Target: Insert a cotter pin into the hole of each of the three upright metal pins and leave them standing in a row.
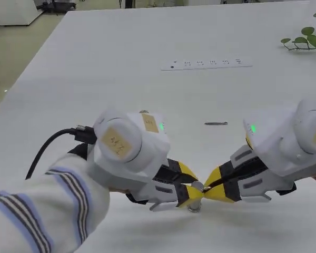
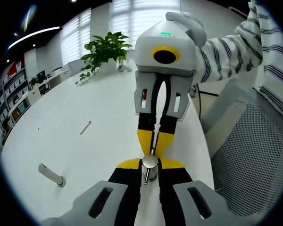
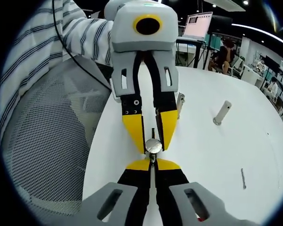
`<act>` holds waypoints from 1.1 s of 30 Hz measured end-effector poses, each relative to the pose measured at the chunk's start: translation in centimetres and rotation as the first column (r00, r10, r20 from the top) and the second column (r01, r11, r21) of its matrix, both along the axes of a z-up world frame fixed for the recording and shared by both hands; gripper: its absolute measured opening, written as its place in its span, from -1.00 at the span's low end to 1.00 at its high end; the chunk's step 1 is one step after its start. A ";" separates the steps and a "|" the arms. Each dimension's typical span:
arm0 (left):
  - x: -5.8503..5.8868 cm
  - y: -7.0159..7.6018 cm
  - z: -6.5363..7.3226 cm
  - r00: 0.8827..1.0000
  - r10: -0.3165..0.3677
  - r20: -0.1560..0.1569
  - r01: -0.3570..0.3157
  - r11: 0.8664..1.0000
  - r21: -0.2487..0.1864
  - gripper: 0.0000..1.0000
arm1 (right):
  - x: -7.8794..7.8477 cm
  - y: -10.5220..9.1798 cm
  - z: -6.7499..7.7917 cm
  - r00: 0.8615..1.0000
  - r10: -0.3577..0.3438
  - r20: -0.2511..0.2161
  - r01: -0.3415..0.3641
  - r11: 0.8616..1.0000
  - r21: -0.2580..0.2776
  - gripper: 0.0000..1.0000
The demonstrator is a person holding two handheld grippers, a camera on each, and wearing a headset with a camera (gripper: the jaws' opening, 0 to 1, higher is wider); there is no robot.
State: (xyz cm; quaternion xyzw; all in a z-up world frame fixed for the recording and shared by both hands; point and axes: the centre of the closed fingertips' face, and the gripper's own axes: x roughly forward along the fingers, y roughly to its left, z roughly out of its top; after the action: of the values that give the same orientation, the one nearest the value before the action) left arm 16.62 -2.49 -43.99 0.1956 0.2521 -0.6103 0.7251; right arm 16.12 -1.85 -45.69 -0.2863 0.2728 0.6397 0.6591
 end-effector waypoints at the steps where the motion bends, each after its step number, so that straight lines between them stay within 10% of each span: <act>1: 0.0 0.0 0.0 1.000 0.004 -0.005 -0.004 1.000 -0.001 -0.81 | 0.0 0.0 0.0 1.000 0.001 -0.001 -0.001 1.000 -0.005 -1.00; 13: -0.1 -0.2 -0.1 1.000 0.011 -0.004 -0.011 1.000 0.005 -0.81 | -0.1 -0.3 -0.2 1.000 0.028 0.007 -0.028 0.999 -0.043 -1.00; 17: 0.0 -0.1 -0.2 0.999 0.030 -0.023 -0.030 1.000 0.000 -0.80 | 0.2 -0.6 -0.5 1.000 0.007 0.020 -0.006 0.999 -0.049 -0.68; 33: -0.5 1.7 1.2 0.993 0.117 -0.016 -0.118 0.993 -0.025 -0.16 | -0.1 -0.3 -0.6 0.981 -0.169 -0.093 0.180 0.975 0.130 -0.43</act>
State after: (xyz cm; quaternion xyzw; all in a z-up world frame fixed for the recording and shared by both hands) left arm 16.16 -0.77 -42.79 0.1664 0.2607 -0.5712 0.7603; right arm 16.07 -2.18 -46.29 -0.1885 0.2786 0.6076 0.7195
